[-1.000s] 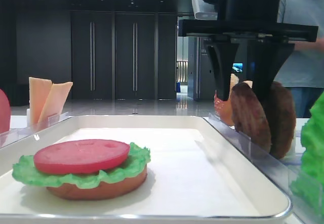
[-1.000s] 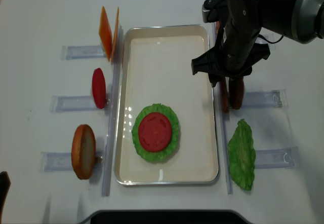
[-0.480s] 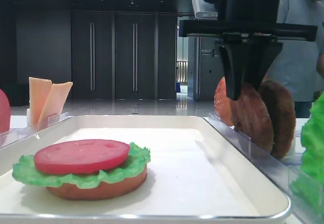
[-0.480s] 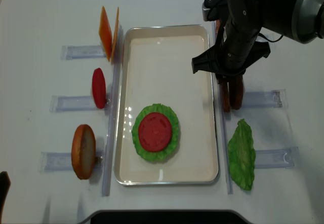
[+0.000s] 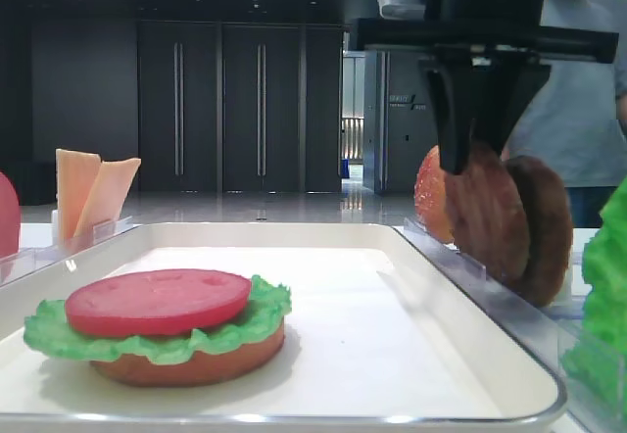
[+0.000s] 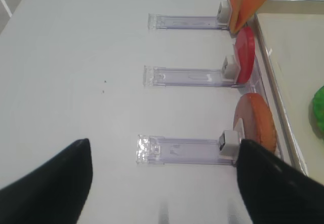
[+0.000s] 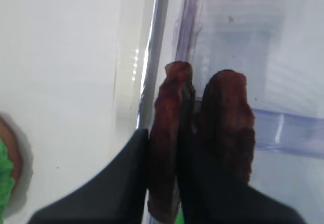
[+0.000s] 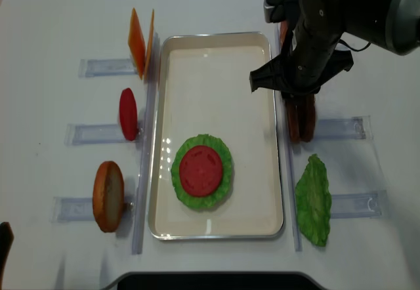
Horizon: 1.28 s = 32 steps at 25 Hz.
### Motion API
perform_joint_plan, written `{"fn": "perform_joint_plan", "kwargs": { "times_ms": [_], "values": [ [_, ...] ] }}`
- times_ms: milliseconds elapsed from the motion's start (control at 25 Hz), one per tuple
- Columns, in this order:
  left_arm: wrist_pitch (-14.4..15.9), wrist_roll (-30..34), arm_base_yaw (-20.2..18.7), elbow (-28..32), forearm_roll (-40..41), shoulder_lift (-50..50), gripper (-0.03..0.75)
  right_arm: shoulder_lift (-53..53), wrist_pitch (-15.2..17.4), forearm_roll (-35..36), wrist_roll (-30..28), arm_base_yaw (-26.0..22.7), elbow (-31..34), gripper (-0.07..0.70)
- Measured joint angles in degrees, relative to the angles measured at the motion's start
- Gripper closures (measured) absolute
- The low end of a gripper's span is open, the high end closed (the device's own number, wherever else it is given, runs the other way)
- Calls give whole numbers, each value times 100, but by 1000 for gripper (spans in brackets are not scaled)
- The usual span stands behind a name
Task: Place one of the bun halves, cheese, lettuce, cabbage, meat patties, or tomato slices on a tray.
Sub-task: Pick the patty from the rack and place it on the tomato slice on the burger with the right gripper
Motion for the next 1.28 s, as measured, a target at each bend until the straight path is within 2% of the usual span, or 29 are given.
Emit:
{"fn": "perform_joint_plan", "kwargs": {
  "times_ms": [320,480,760,960,1160,1280],
  "values": [
    [0,0,0,0,0,0,24,-778,57,452,-201,14,-3,505],
    [0,0,0,0,0,0,24,-1127,57,1108,-612,121,-3,505],
    [0,0,0,0,0,0,24,-1227,22,3031,-1974,493,-7,505],
    [0,0,0,0,0,0,24,-1176,-321,4010,-2874,687,-7,505],
    [0,0,0,0,0,0,24,-734,-476,4848,-3602,687,75,505],
    [0,0,0,0,0,0,24,-486,-678,5705,-4477,687,258,505]
  ]
}}
